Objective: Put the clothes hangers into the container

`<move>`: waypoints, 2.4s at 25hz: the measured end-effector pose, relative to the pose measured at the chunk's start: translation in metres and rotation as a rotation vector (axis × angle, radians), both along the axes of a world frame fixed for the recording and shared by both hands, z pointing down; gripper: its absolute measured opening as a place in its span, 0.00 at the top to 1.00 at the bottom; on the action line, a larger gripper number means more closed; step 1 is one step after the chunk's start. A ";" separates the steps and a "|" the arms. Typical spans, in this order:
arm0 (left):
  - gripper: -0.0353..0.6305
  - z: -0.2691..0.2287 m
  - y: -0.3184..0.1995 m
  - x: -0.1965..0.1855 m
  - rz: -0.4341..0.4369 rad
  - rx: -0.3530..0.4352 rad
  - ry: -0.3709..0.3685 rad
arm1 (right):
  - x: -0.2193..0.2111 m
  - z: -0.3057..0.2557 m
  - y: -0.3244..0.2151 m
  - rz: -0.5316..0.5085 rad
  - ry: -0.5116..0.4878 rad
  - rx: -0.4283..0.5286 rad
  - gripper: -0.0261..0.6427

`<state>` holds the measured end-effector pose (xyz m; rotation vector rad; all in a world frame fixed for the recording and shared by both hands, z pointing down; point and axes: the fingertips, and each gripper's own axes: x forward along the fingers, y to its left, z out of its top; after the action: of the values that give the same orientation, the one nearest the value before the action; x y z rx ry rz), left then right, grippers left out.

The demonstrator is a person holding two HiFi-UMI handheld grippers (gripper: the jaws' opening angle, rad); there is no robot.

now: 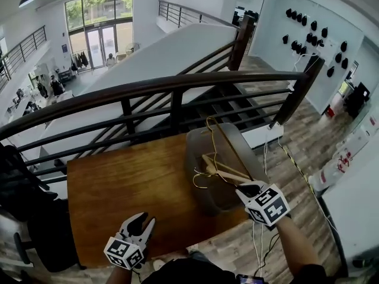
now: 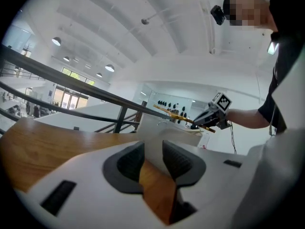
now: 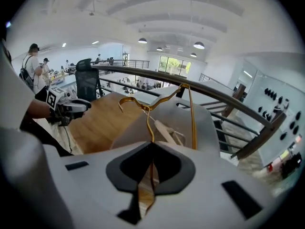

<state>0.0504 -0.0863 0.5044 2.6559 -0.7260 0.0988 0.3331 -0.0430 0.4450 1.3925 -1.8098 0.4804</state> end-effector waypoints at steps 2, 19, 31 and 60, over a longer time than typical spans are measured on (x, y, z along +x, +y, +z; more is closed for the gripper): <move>0.76 0.001 0.001 0.007 0.010 -0.002 0.002 | 0.009 0.008 0.007 0.002 0.009 -0.059 0.95; 0.76 0.009 -0.001 0.005 -0.043 -0.031 0.003 | 0.046 0.029 -0.006 0.042 -0.096 -0.345 0.94; 0.76 0.004 -0.006 0.000 -0.081 -0.029 0.007 | 0.055 0.049 -0.031 0.022 0.001 -0.413 0.91; 0.76 -0.019 -0.018 -0.002 -0.087 0.041 -0.059 | 0.029 0.027 -0.057 -0.052 0.170 -0.142 0.75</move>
<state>0.0488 -0.1046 0.4855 2.6651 -0.8708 0.1399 0.3620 -0.1000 0.4723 1.2482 -1.6384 0.4403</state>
